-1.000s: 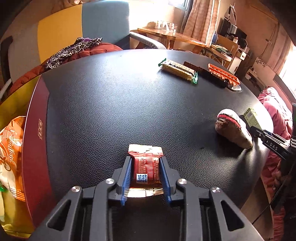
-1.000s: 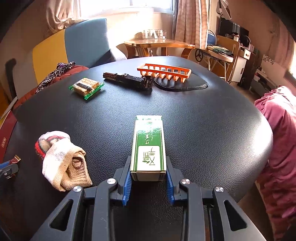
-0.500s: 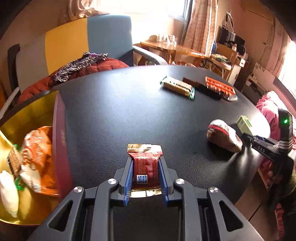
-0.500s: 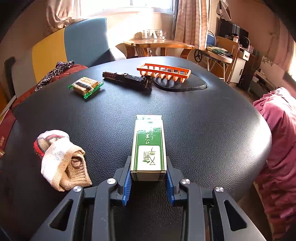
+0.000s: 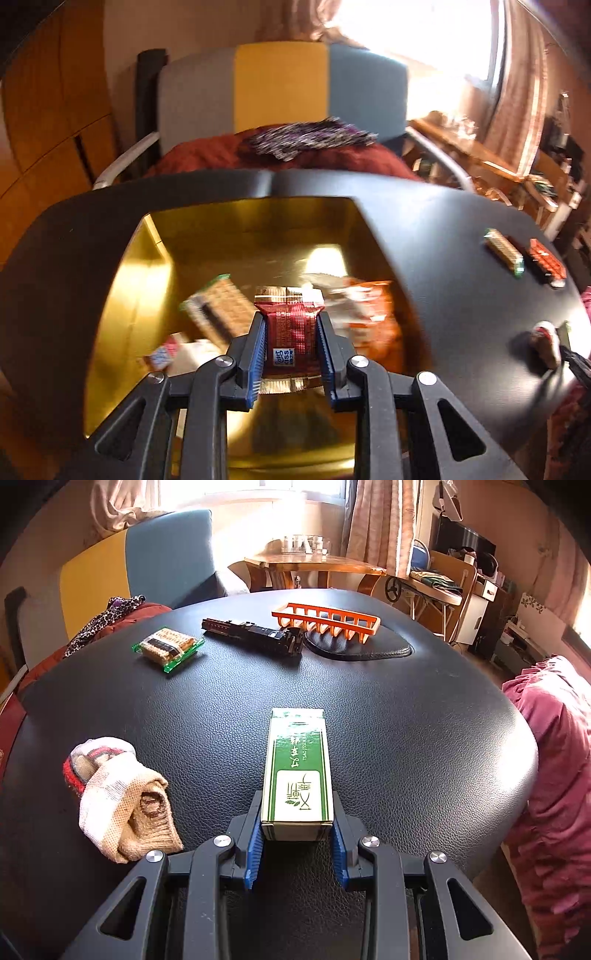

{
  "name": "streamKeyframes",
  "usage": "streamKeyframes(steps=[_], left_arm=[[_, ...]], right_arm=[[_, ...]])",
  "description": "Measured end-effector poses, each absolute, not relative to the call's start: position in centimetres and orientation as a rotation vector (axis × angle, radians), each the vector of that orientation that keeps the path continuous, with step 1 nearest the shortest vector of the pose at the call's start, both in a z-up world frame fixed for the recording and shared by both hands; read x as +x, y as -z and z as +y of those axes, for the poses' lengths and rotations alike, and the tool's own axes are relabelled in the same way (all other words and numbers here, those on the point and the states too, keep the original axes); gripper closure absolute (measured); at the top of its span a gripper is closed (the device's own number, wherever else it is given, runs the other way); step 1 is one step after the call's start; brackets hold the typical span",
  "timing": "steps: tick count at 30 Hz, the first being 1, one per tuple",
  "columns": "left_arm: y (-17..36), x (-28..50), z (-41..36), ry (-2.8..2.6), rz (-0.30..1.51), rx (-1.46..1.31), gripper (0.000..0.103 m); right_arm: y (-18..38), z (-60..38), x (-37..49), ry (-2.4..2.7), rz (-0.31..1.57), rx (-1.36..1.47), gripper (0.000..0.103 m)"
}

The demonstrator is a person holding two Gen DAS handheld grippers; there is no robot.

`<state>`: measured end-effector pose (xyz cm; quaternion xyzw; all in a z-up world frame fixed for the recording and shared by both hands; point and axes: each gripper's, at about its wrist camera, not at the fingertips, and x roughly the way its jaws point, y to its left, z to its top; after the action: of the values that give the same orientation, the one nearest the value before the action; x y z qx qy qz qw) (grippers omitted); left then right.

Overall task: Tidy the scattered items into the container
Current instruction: 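Lift the chocolate with the left gripper and carry it over the tray, then open the left gripper to drop the chocolate into the tray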

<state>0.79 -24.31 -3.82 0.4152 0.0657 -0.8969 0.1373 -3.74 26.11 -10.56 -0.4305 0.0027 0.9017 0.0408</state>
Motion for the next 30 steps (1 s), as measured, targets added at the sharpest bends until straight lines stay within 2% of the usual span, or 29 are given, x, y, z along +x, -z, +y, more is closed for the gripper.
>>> streamKeyframes(steps=[5,14,19,21,30], left_arm=[[6.0,-0.4,-27.4,2.486,0.204,1.262,0.078],[7.7,-0.8,-27.9,2.445,0.238,1.274,0.077],[6.5,0.7,-28.0,2.486,0.307,1.209,0.071],[6.0,1.1,-28.0,2.498,0.304,1.182,0.065],[3.6,4.7,-26.2,2.589,0.33,1.095,0.062]], right_arm=[[10.6,26.0,-3.8,-2.759,-0.002,-1.321,0.071],[10.6,26.0,-3.9,-2.755,-0.008,-1.327,0.071],[10.6,25.9,-3.9,-2.752,-0.011,-1.33,0.071],[10.6,25.9,-3.9,-2.751,-0.013,-1.33,0.071],[10.4,26.1,-4.2,-2.746,0.016,-1.332,0.072]])
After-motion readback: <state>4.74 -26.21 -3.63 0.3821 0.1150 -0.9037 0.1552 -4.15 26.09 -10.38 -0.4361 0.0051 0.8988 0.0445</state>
